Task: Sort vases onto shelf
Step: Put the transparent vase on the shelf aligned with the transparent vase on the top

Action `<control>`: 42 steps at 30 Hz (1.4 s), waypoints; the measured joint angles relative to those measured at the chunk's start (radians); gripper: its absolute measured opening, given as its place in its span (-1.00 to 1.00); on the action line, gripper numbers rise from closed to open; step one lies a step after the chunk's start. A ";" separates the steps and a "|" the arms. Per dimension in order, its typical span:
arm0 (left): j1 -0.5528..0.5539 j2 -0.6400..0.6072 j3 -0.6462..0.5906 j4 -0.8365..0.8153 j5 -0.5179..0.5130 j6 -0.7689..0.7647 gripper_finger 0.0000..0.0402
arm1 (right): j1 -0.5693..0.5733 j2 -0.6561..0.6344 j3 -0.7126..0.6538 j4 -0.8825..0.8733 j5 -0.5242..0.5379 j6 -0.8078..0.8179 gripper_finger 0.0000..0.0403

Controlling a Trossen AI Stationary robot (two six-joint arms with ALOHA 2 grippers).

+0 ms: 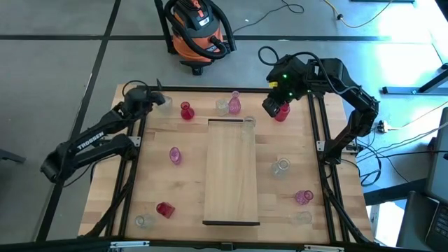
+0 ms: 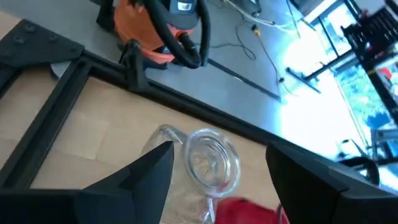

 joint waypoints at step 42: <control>0.170 0.247 0.217 -0.322 0.268 0.336 0.00 | 0.000 0.043 0.000 0.006 -0.006 -0.053 -0.47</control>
